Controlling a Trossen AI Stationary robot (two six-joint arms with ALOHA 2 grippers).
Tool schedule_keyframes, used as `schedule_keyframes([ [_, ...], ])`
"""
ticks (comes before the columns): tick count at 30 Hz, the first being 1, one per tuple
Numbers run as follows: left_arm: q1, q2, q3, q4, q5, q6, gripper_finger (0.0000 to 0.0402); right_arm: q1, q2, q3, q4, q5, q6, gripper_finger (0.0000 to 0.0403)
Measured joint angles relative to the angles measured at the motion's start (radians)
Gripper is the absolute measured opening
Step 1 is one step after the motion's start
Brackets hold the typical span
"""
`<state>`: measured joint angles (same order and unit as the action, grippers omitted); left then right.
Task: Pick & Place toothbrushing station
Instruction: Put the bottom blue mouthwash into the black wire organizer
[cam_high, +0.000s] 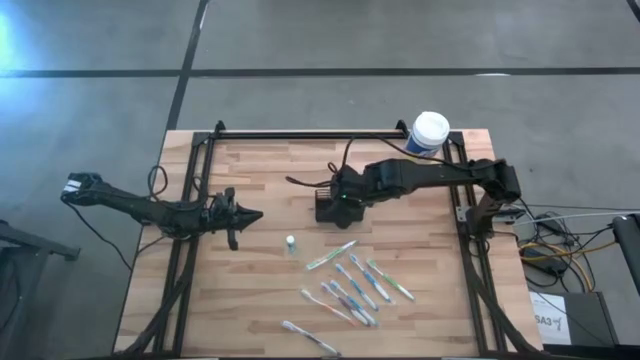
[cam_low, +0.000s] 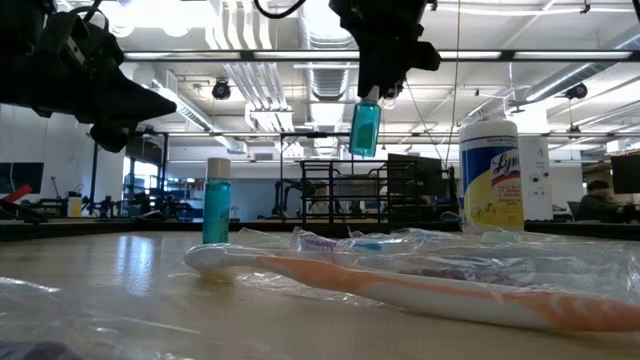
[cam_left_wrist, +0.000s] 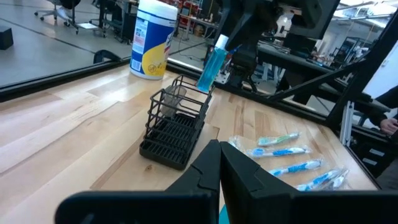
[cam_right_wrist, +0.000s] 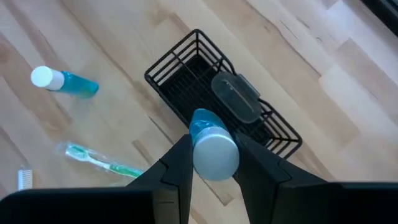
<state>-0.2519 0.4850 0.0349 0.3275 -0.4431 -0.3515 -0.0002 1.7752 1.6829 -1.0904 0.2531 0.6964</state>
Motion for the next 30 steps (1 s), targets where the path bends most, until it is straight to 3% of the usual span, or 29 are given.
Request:
schedule_keyframes([
  [15,0.000,0.000,0.000,-0.021,0.001,0.000,0.0007,-0.032,0.014,0.027,0.005,-0.074,0.034,0.0091],
  [30,0.000,0.000,0.000,-0.028,0.001,0.000,0.0007,-0.064,0.014,0.023,0.026,-0.067,0.020,0.0091],
])
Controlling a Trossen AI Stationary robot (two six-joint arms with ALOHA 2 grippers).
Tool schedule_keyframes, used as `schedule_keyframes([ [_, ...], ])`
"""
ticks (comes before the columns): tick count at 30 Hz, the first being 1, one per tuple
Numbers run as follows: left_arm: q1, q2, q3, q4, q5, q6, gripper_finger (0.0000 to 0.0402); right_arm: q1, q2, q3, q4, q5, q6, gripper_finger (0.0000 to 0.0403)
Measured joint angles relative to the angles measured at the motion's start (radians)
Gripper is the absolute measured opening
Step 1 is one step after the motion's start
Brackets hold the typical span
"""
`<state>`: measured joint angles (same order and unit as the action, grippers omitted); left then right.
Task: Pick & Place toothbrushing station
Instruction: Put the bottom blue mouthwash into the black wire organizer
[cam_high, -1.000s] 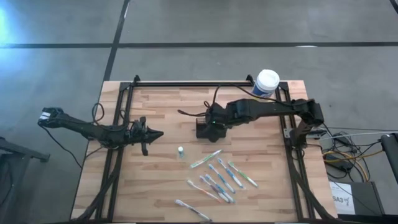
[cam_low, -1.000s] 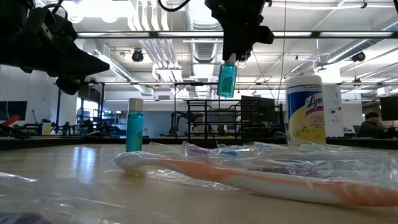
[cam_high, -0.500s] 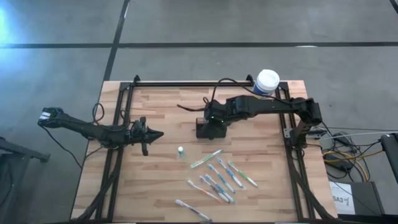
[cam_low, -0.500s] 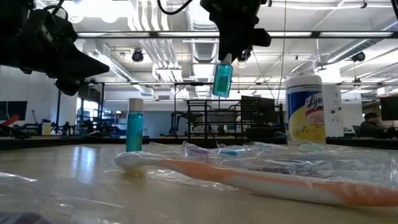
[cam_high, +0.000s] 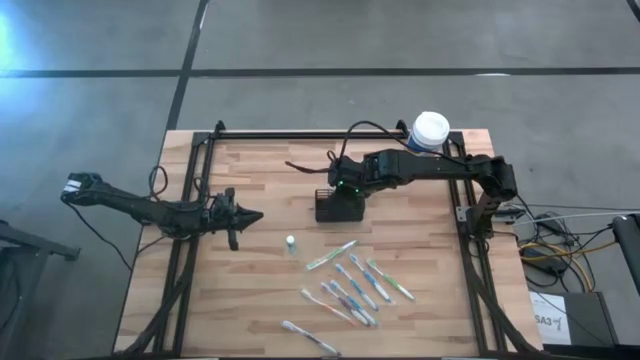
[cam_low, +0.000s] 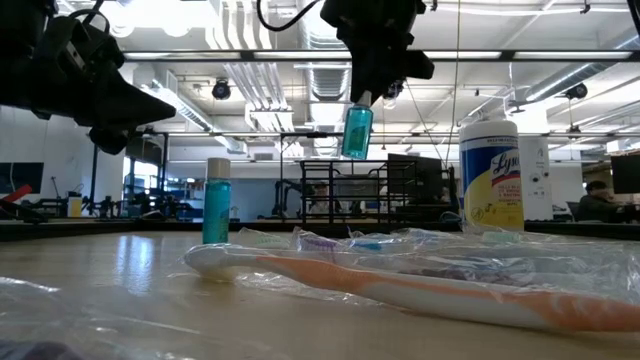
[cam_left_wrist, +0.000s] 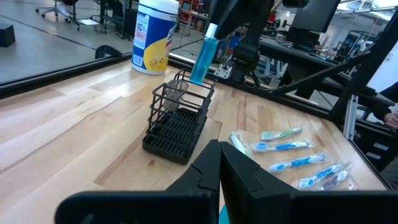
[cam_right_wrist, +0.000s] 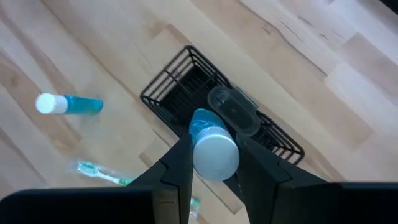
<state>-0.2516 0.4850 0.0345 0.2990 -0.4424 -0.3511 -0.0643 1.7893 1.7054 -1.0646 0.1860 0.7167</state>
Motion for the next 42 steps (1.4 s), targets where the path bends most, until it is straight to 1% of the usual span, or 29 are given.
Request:
schedule_keyframes([
  [11,0.000,0.000,-0.001,-0.013,0.000,0.009,0.0007,-0.008,0.001,-0.029,0.002,-0.001,0.011,0.0091],
  [22,0.000,0.000,-0.001,-0.043,-0.001,0.013,0.0007,-0.017,0.090,-0.022,0.005,-0.033,-0.013,0.0091],
  [31,0.000,0.000,-0.002,-0.055,-0.001,0.012,0.0007,-0.019,0.094,-0.019,0.024,-0.039,-0.018,0.0091],
  [36,0.000,0.000,-0.002,-0.055,-0.001,0.010,0.0007,-0.020,0.128,-0.016,0.032,-0.051,-0.020,0.0091],
  [42,0.000,0.000,-0.002,-0.055,-0.001,0.009,0.0007,-0.019,0.189,0.034,0.028,-0.058,-0.046,0.0091],
])
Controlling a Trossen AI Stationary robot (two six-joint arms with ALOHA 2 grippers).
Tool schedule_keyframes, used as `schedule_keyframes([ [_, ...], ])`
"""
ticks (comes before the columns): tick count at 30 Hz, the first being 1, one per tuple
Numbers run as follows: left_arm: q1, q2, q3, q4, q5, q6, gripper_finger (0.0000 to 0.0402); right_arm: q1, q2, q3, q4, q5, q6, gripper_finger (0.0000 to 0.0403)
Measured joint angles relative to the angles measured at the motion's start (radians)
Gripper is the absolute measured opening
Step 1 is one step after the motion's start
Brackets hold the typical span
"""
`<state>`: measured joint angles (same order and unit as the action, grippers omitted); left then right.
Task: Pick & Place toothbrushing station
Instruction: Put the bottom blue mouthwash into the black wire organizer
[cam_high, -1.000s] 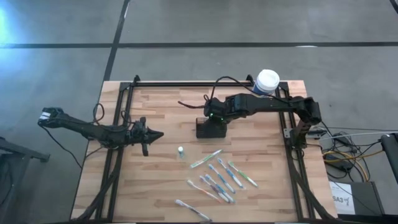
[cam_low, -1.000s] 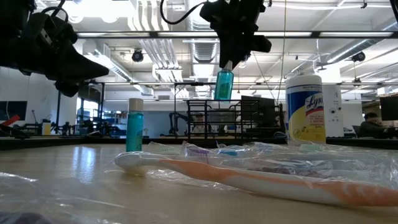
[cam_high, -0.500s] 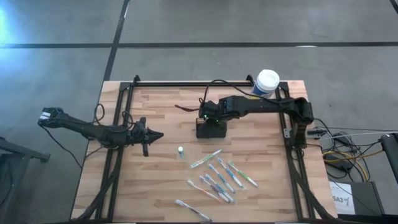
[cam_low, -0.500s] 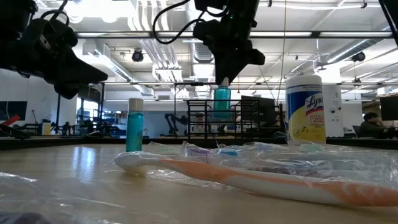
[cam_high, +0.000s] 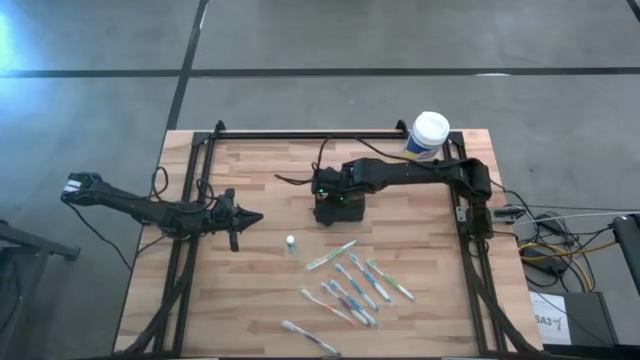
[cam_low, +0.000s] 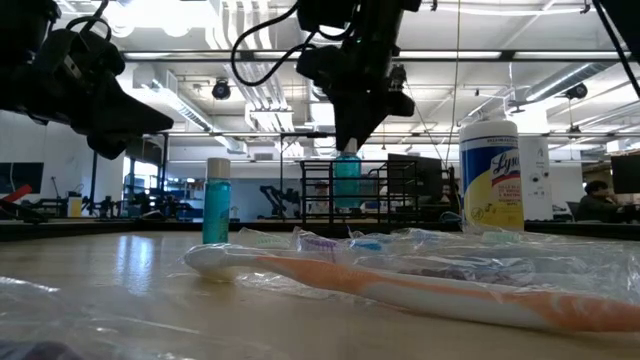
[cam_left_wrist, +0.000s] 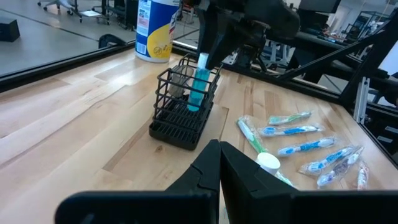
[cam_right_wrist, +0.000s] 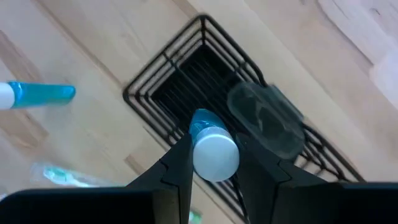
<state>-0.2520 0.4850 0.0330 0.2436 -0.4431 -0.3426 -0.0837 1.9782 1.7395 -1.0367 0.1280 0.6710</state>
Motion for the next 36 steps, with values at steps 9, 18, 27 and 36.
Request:
schedule_keyframes([
  [9,0.000,0.000,0.000,-0.005,0.000,-0.001,0.0007,-0.002,0.022,0.022,-0.004,0.003,-0.021,0.0091],
  [18,0.000,0.000,0.000,-0.006,0.000,-0.002,0.0007,0.001,0.022,0.021,-0.006,0.005,-0.021,0.0091],
  [27,0.000,0.000,0.004,-0.006,0.000,-0.002,0.0007,0.009,0.022,0.021,-0.016,0.005,-0.039,0.0091],
  [36,0.000,0.000,0.005,-0.006,0.000,-0.002,0.0007,0.014,0.022,0.021,-0.030,0.031,-0.034,0.0091],
])
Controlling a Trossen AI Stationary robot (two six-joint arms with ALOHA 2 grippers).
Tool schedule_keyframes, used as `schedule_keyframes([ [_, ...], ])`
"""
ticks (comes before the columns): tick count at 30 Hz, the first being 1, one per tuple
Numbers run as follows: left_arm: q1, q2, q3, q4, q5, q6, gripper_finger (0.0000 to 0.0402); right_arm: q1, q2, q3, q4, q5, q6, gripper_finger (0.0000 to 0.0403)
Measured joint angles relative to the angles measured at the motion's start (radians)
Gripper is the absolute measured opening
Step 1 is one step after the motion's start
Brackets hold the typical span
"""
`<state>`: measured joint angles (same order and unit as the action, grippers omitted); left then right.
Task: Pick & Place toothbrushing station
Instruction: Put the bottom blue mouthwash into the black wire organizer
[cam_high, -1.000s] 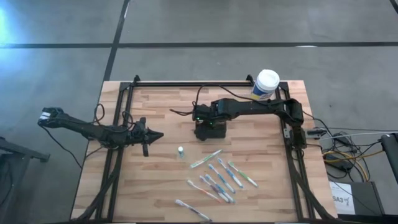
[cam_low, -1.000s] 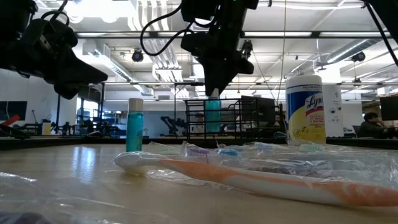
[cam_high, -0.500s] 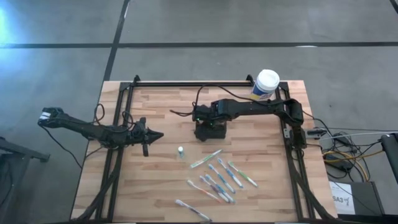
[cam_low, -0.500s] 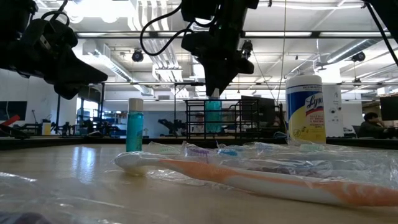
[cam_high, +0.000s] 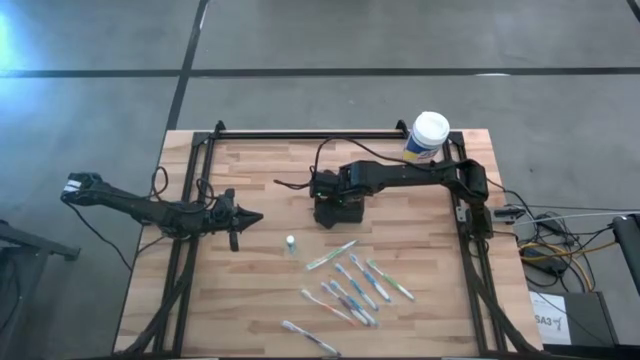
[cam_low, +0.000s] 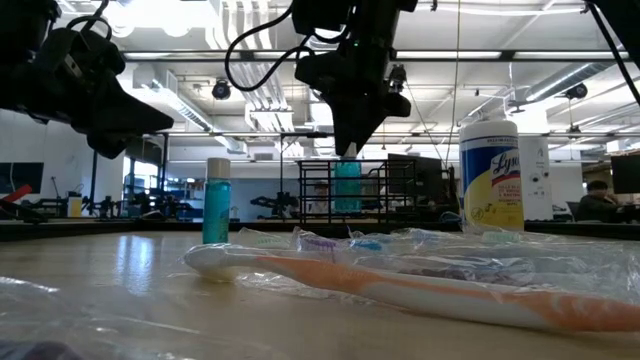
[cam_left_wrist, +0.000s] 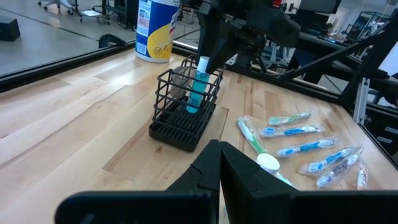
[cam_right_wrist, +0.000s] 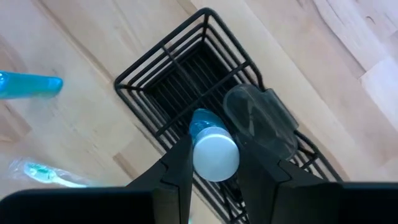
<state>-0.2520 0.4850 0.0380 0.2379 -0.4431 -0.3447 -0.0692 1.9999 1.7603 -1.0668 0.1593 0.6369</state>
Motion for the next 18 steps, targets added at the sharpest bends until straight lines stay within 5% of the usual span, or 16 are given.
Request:
schedule_keyframes([
  [18,0.000,0.000,0.001,0.001,0.000,-0.003,0.0007,0.001,-0.001,-0.001,0.004,0.026,-0.008,0.0091],
])
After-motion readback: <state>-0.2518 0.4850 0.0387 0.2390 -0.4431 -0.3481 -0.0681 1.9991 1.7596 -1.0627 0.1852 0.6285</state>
